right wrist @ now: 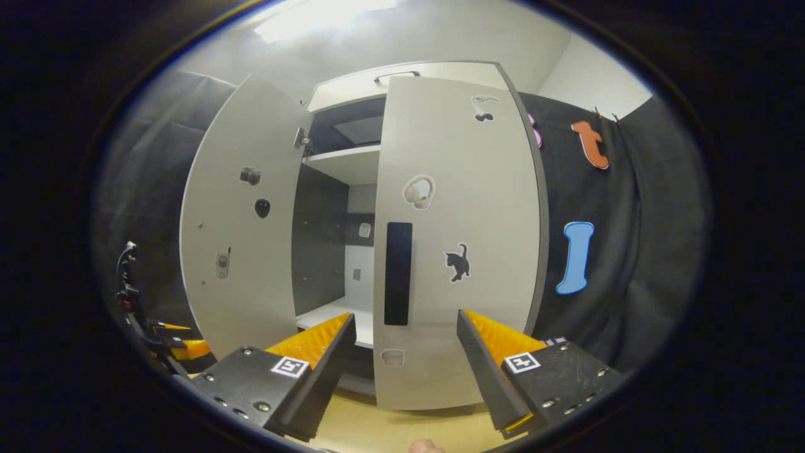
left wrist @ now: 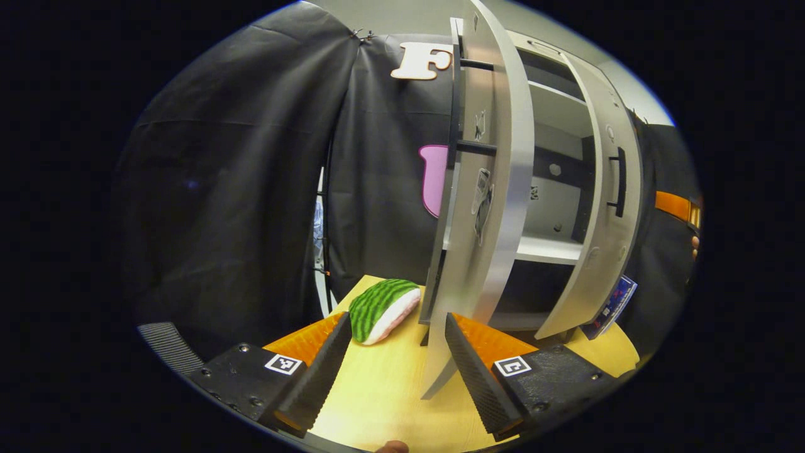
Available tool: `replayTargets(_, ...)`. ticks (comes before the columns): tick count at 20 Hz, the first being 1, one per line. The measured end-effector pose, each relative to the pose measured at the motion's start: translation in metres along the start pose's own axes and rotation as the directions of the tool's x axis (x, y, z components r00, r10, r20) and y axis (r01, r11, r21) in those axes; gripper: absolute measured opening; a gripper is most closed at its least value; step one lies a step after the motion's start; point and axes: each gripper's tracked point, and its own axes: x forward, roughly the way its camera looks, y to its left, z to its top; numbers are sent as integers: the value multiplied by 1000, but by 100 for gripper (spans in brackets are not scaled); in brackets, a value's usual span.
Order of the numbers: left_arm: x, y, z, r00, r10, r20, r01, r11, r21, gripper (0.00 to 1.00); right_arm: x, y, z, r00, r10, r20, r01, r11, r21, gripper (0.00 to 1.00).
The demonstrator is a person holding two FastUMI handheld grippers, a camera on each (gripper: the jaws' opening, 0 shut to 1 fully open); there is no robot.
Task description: Grasp the bottle in the cabinet with the left hand and place it on the coaster, then close the right door with the right hand and the left door with the left hand.
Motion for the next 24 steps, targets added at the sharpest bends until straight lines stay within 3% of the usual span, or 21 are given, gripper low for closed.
replayTargets(6, 8, -73, -8, 991, -131, -9, 131, 991, 20, 95, -8, -2, -3, 1000, 4, -7, -4, 1000, 0, 97)
replayTargets(9, 15, -120, -12, 973, -230, -23, 231, 972, 46, 96, -17, -14, -1, 1000, -22, -5, 22, 1000, -20, 93)
replayTargets(11, 19, -150, -13, 957, -287, -29, 289, 956, 44, 91, -22, -23, -1, 999, -44, -3, 44, 999, -20, 97)
replayTargets(13, 21, -170, -13, 946, -321, -31, 322, 946, 37, 96, -27, -33, 2, 998, -64, 4, 64, 998, -8, 97)
replayTargets(18, 21, -197, -5, 937, -349, -33, 350, 936, 43, 96, -38, -55, 3, 994, -107, 7, 107, 994, -7, 97)
replayTargets(24, 18, -202, 30, 950, -312, 14, 311, 949, 49, 95, -47, -69, 4, 990, -139, 10, 139, 990, -21, 97)
